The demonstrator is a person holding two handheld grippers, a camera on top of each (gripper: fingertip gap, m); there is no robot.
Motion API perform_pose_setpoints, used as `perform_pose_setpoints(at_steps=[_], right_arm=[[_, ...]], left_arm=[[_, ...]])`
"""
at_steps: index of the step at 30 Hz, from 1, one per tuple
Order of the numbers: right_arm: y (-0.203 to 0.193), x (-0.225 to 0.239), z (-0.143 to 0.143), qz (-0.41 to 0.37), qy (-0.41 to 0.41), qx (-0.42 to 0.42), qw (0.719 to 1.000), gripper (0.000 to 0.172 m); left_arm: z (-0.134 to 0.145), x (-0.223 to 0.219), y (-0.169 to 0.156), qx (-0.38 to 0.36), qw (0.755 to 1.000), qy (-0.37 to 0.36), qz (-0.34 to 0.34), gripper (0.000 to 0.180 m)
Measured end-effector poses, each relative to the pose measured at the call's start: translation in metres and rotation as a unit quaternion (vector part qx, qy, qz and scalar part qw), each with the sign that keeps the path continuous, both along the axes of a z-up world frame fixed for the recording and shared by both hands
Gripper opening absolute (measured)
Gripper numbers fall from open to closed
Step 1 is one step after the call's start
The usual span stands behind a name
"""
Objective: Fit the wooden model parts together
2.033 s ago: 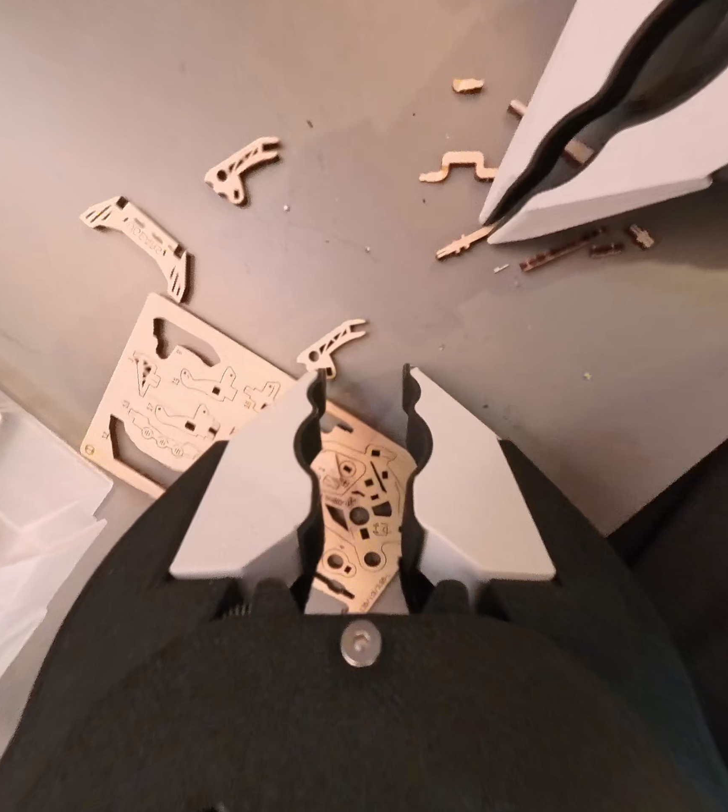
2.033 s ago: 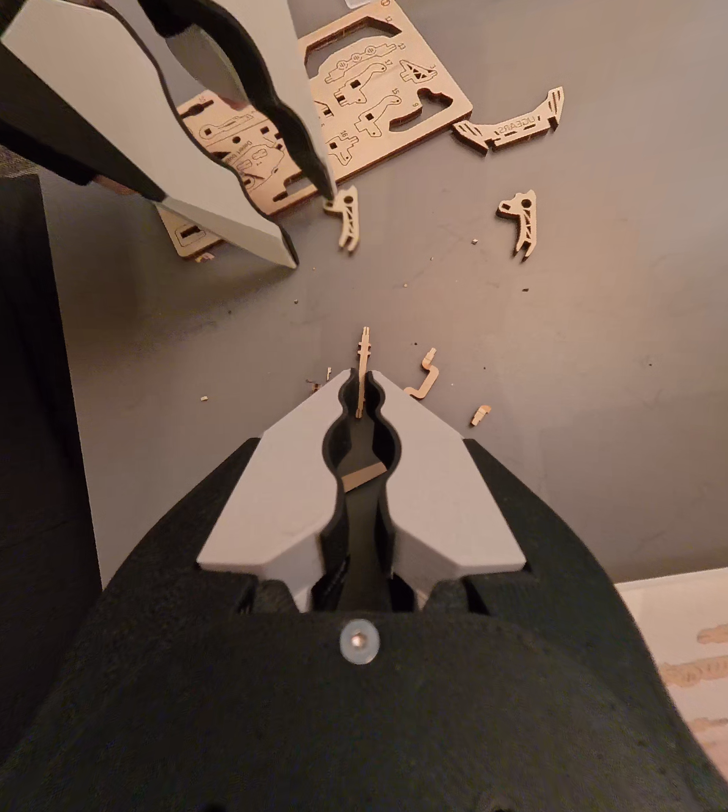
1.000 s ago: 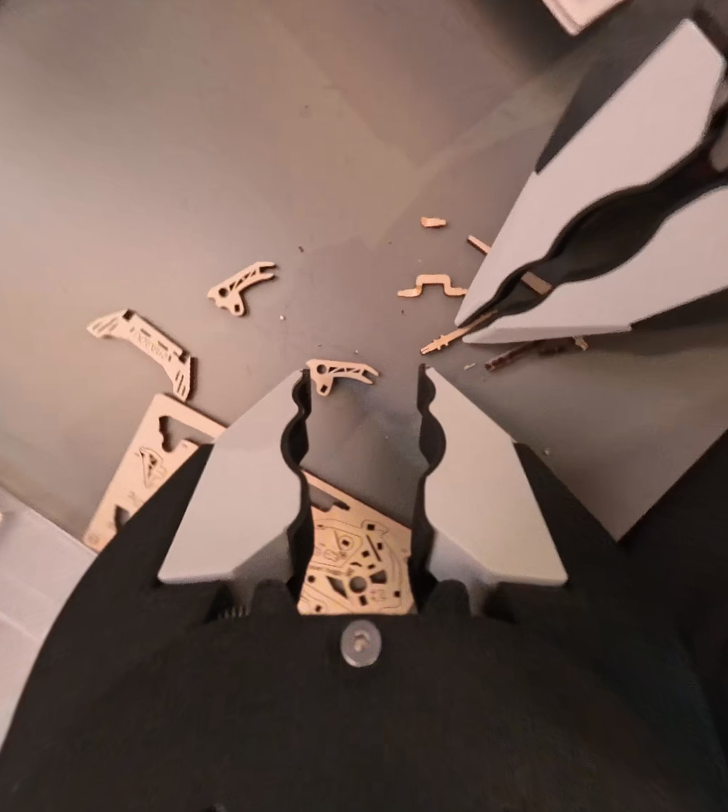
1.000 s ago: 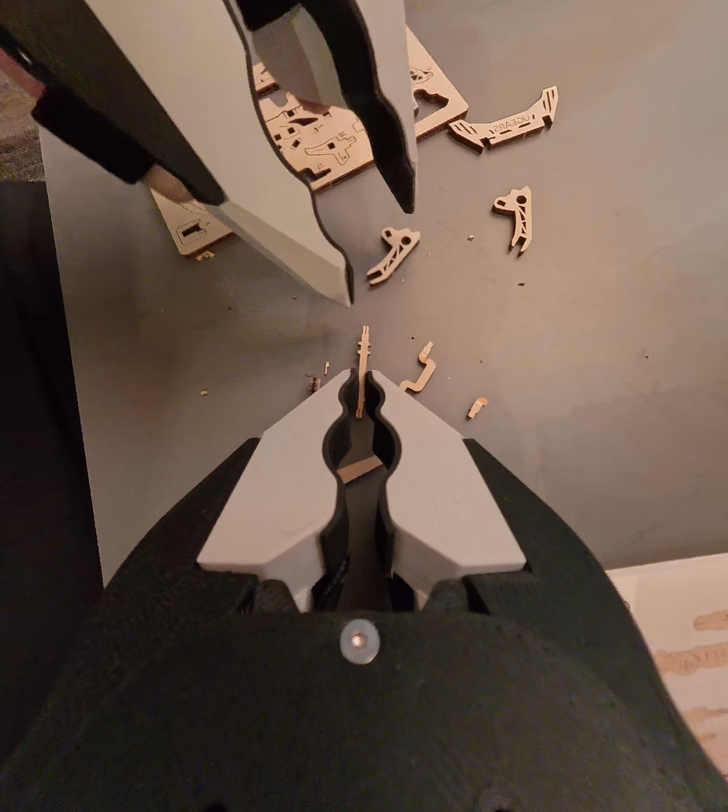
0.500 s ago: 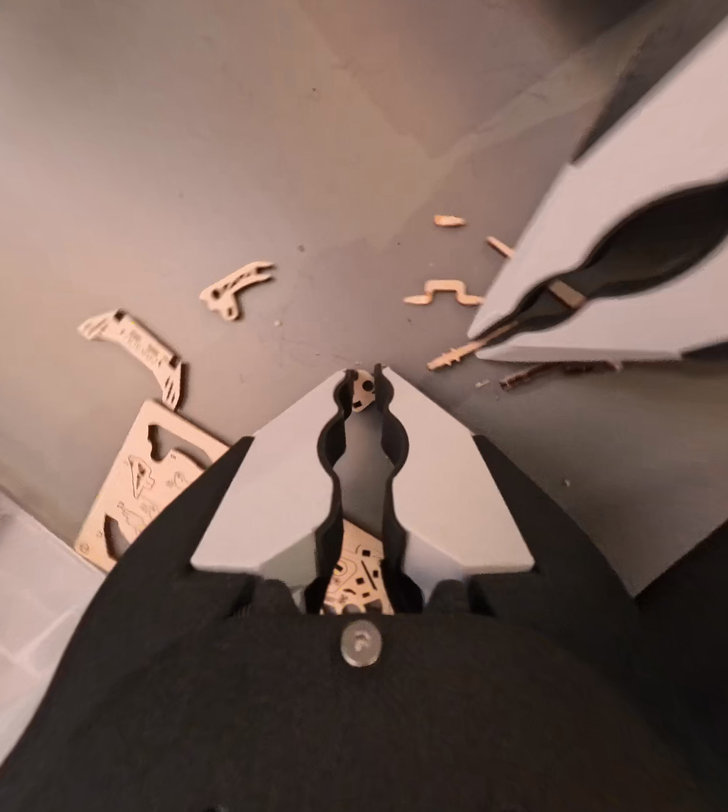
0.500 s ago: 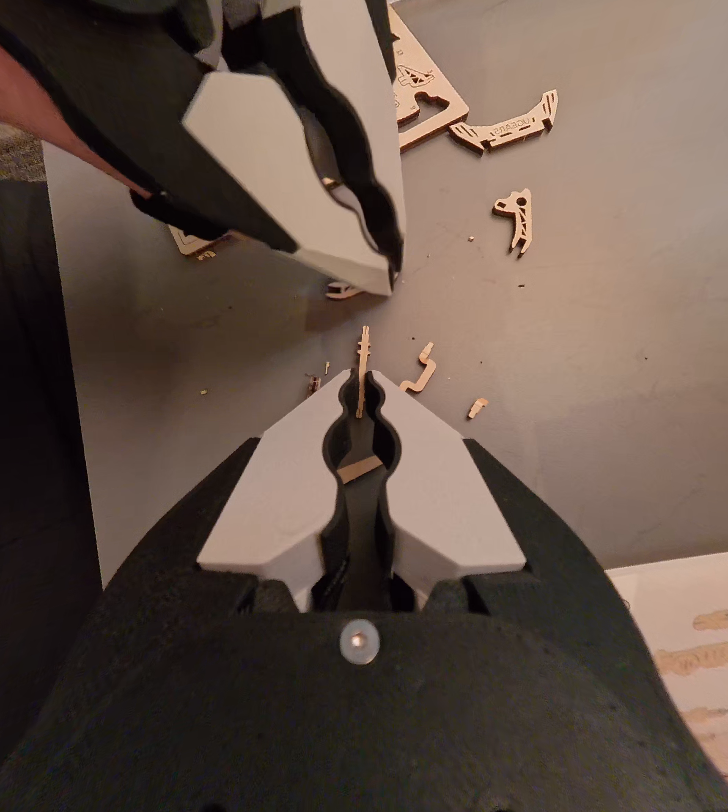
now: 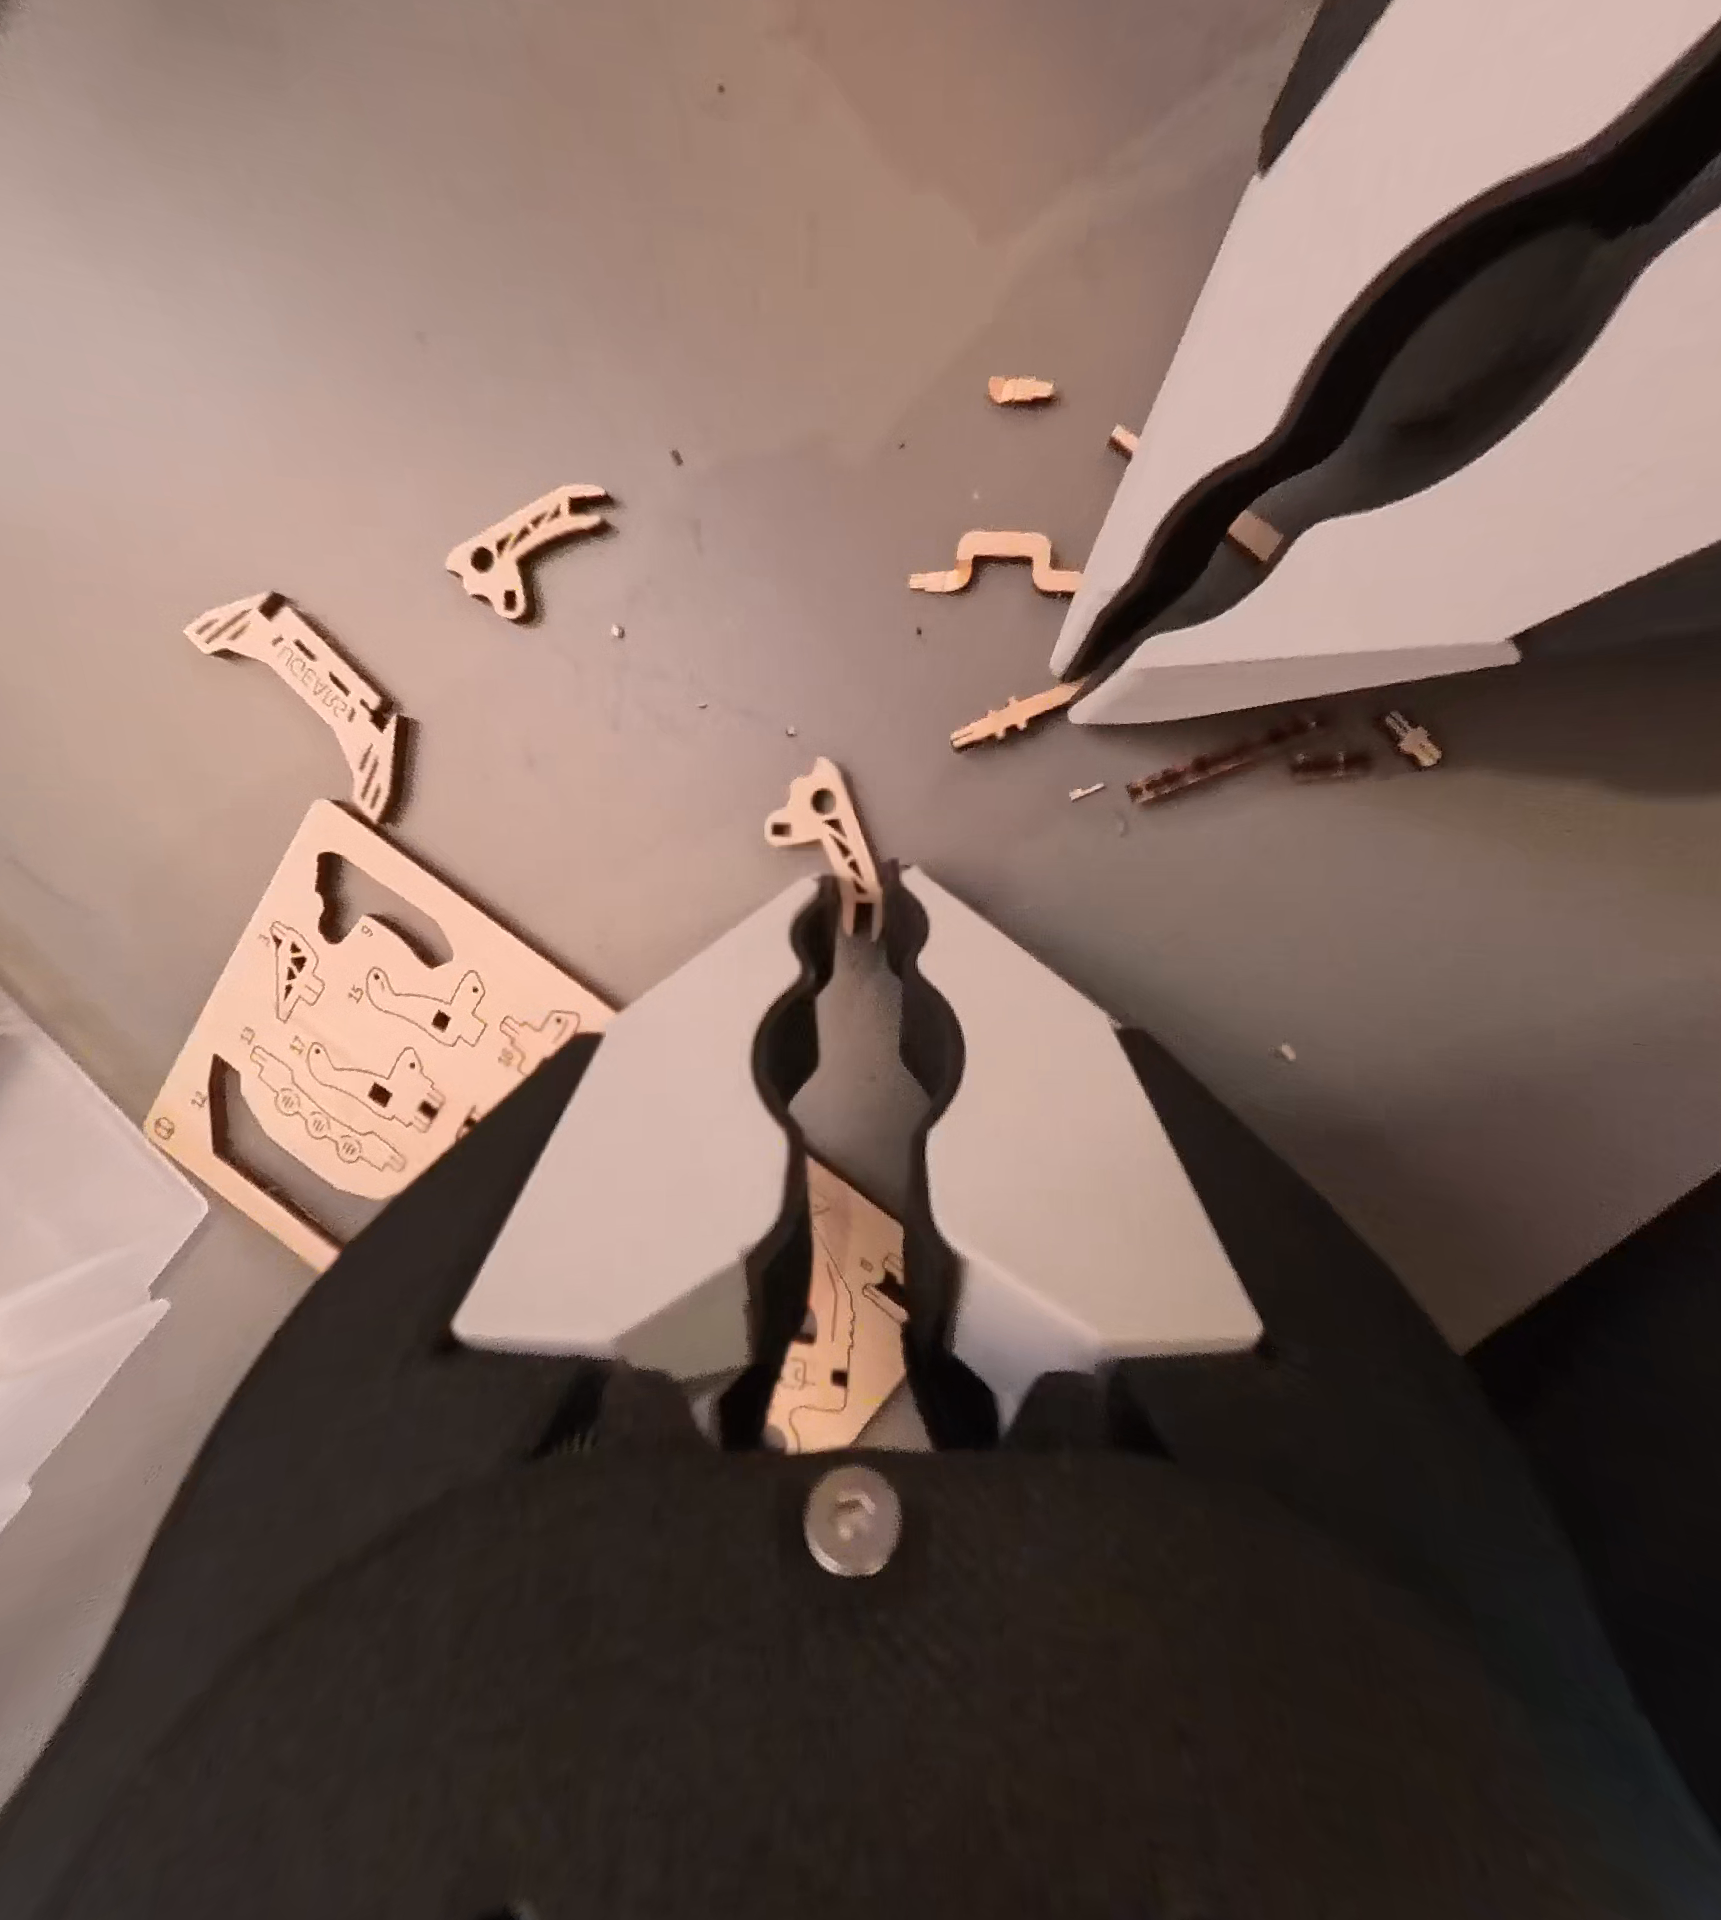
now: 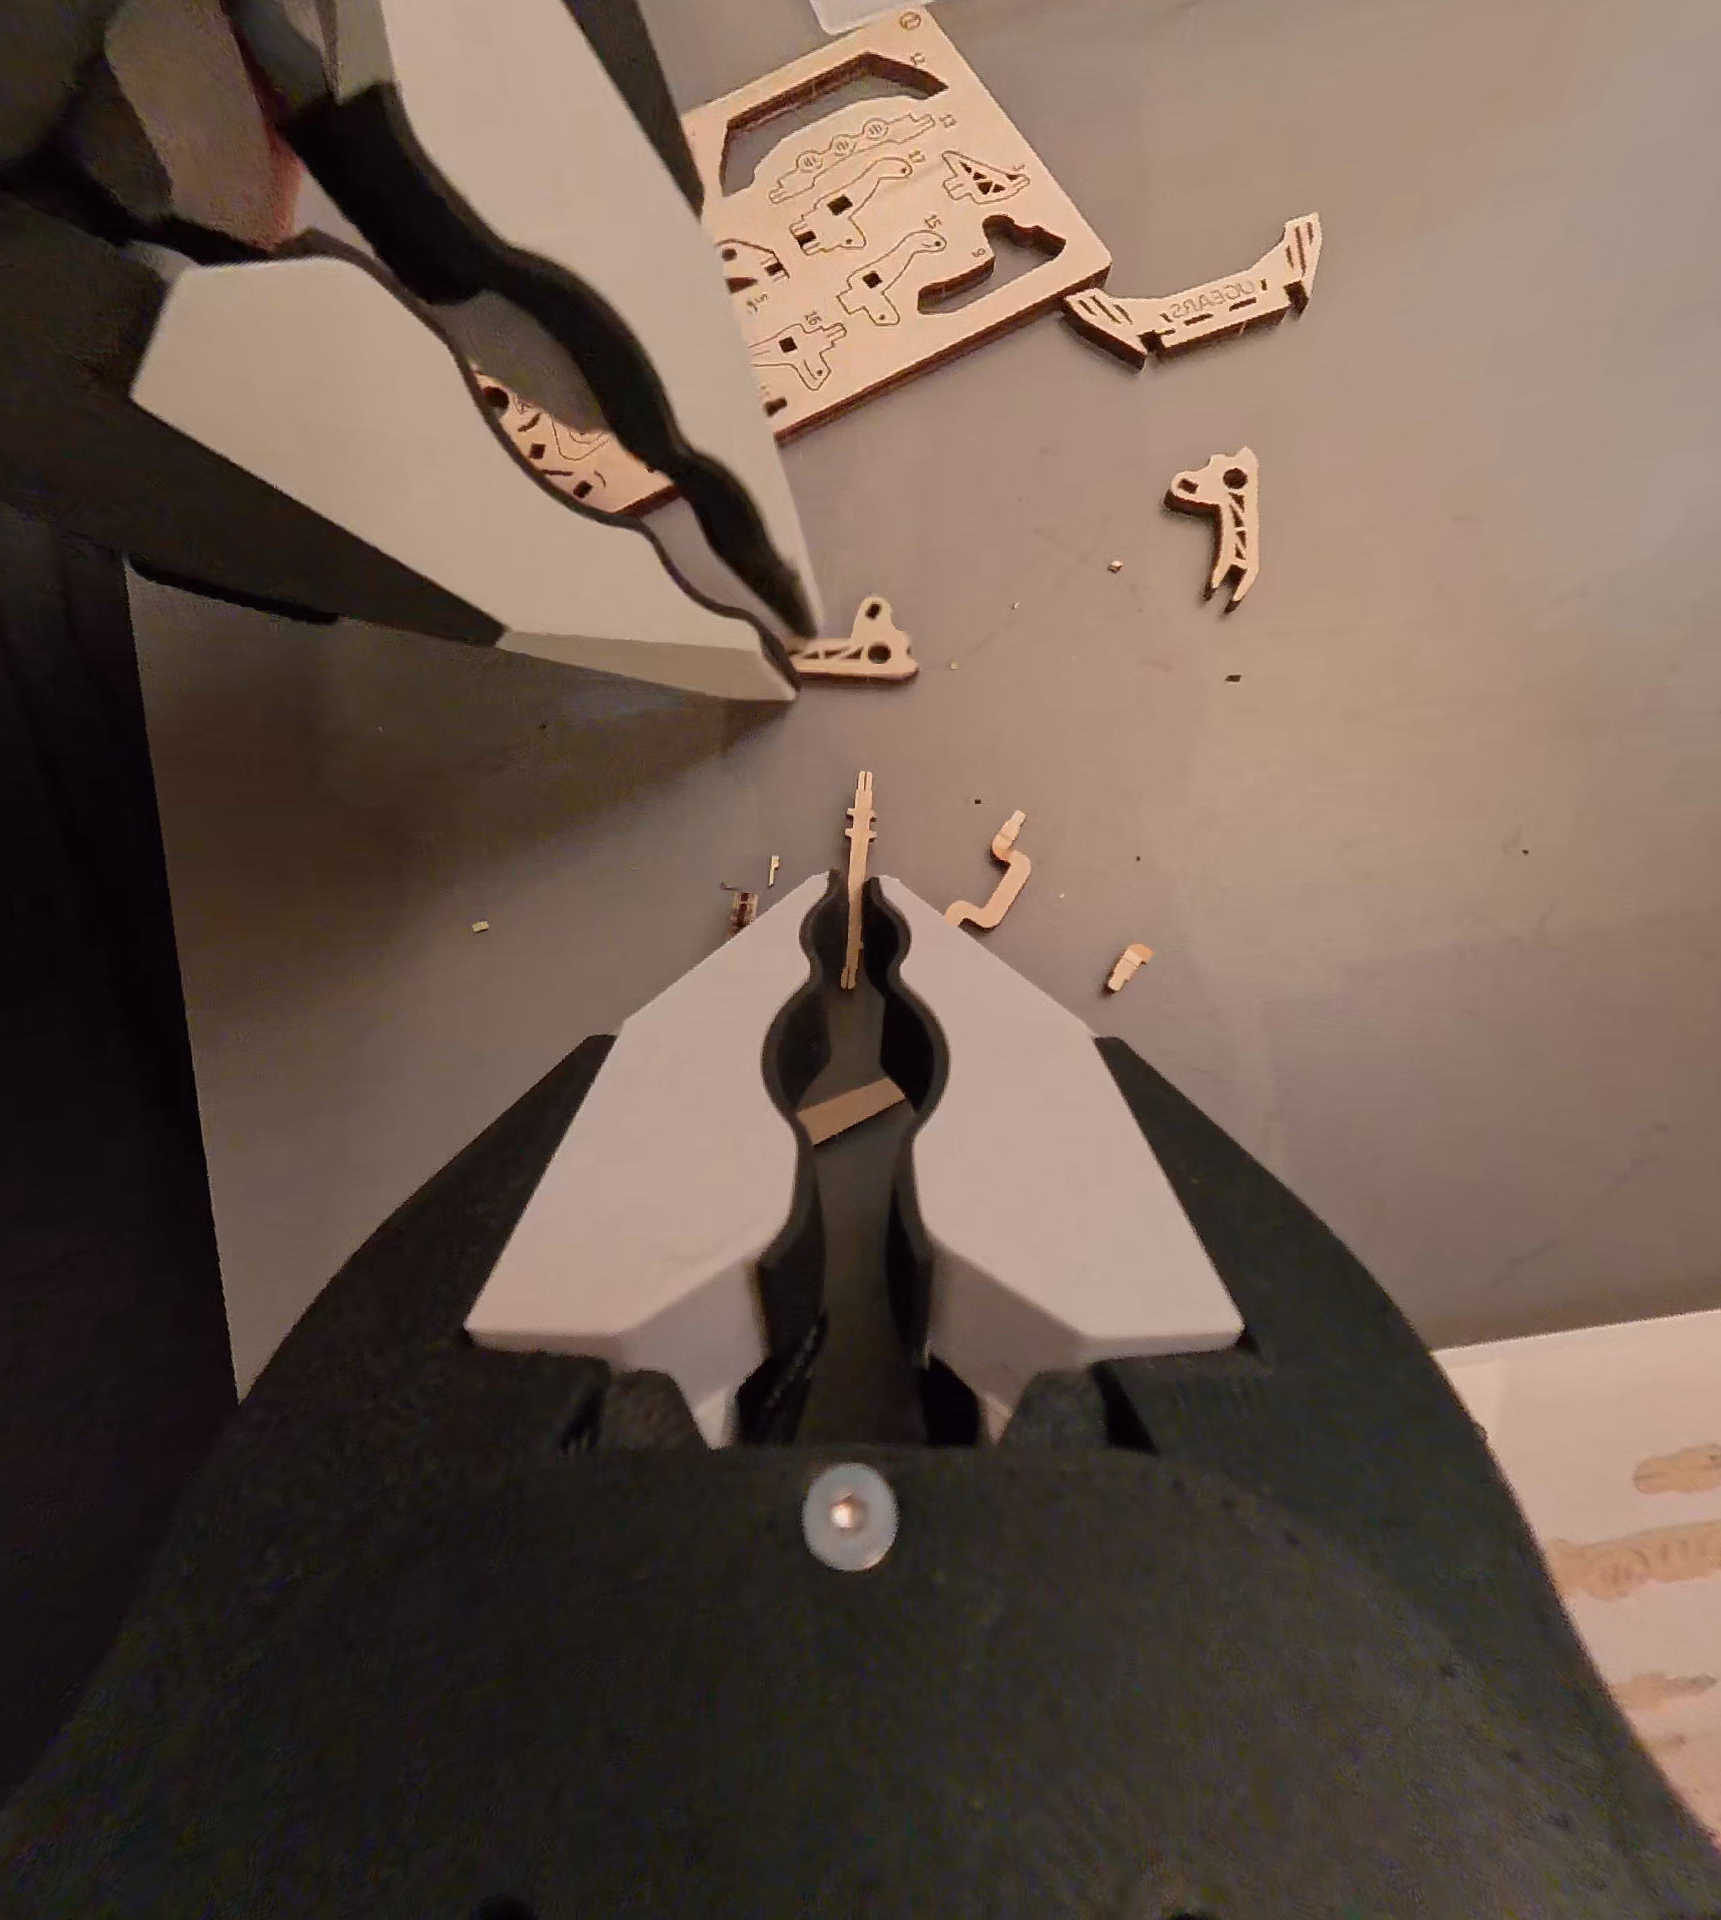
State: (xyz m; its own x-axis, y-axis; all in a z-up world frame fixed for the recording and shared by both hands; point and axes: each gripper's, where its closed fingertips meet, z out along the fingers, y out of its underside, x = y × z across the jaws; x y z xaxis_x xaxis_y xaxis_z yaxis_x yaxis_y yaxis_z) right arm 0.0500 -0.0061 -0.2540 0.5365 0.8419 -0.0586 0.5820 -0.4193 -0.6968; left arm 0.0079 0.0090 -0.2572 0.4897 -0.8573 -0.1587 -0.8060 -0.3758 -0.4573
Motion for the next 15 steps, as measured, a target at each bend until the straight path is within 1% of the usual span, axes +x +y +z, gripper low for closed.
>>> perform_pose_setpoints(at_steps=[2,4,6,7,8,10,11,13,15], right_arm=[[0.0,0.0,0.0,-0.001,0.001,0.0,1.0,0.001],[0.0,0.0,0.0,-0.002,0.003,0.0,1.0,0.001],[0.0,0.0,0.0,-0.001,0.003,0.0,1.0,0.001],[0.0,0.0,0.001,0.0,0.004,-0.001,1.0,0.001],[0.0,0.0,0.001,0.0,0.005,-0.001,1.0,0.001],[0.0,0.0,0.001,0.0,0.005,-0.001,1.0,0.001],[0.0,0.0,0.001,0.0,0.005,-0.001,1.0,0.001],[0.0,0.0,0.001,-0.001,0.009,0.001,1.0,0.001],[0.0,0.0,0.003,-0.001,0.02,0.001,1.0,0.001]], left_arm=[[0.0,0.0,0.001,0.015,1.0,0.01,-0.005,0.006],[0.002,0.002,-0.001,0.005,1.0,-0.005,-0.004,0.006],[0.01,0.009,-0.004,-0.023,0.998,-0.06,0.004,0.006],[0.016,0.015,-0.009,-0.054,0.993,-0.102,0.007,0.006],[0.023,0.021,-0.013,-0.09,0.984,-0.152,0.012,0.006],[0.037,0.025,-0.013,-0.162,0.951,-0.259,0.047,0.005],[0.037,0.023,-0.012,-0.195,0.935,-0.291,0.061,0.005],[0.031,0.016,-0.008,-0.22,0.92,-0.315,0.079,0.005],[0.031,0.016,-0.009,-0.241,0.906,-0.339,0.082,0.005]])
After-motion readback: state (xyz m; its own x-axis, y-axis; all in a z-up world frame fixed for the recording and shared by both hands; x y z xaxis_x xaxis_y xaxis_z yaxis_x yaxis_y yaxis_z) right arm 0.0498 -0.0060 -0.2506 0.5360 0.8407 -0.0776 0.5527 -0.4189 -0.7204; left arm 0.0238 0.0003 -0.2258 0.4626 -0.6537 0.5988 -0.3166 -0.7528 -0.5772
